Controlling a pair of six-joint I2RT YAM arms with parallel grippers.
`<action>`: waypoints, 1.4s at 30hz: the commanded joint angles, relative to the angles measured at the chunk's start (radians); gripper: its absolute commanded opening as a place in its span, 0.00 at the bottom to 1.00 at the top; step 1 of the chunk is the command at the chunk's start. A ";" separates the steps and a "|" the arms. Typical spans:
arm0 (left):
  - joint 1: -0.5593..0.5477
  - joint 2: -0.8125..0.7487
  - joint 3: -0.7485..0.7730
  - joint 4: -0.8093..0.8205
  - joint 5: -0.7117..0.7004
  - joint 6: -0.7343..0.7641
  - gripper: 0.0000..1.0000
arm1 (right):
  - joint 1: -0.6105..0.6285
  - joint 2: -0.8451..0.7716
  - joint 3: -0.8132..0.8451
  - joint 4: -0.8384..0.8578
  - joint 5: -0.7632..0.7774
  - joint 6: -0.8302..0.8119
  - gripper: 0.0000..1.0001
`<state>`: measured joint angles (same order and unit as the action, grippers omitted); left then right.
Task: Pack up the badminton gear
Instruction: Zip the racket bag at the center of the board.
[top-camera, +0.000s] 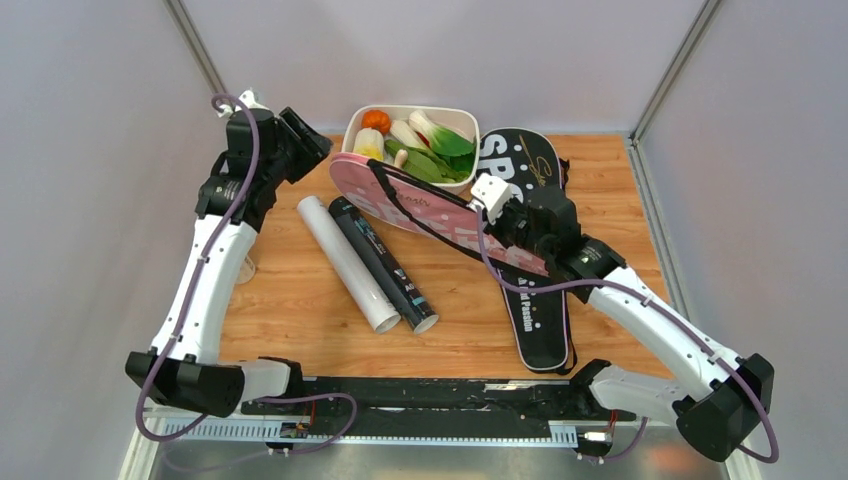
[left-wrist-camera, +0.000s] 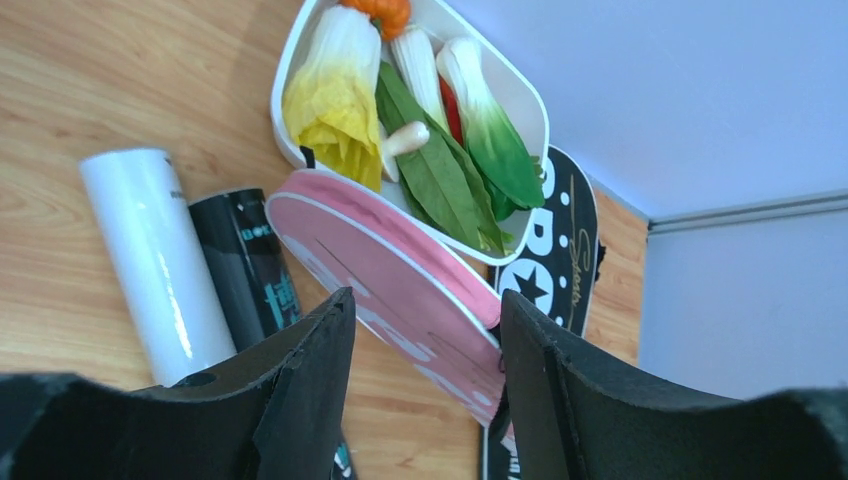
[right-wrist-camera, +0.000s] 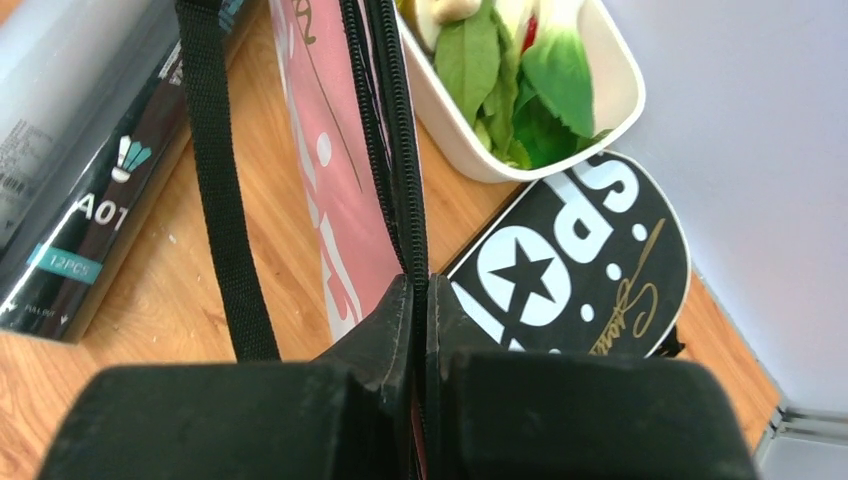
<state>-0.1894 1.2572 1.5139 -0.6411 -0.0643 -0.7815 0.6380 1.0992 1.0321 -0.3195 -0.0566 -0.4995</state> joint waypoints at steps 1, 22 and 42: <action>0.023 0.009 -0.024 0.020 0.085 -0.165 0.62 | 0.002 -0.075 -0.081 0.214 -0.042 -0.016 0.00; 0.035 0.088 -0.221 0.153 0.158 -0.477 0.68 | 0.035 -0.201 -0.307 0.372 0.011 0.089 0.00; 0.035 0.151 -0.270 0.190 0.251 -0.501 0.67 | 0.089 -0.227 -0.366 0.323 -0.088 0.057 0.00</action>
<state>-0.1616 1.4082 1.2537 -0.4713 0.1604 -1.2644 0.7197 0.9142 0.6590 -0.0959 -0.1017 -0.4213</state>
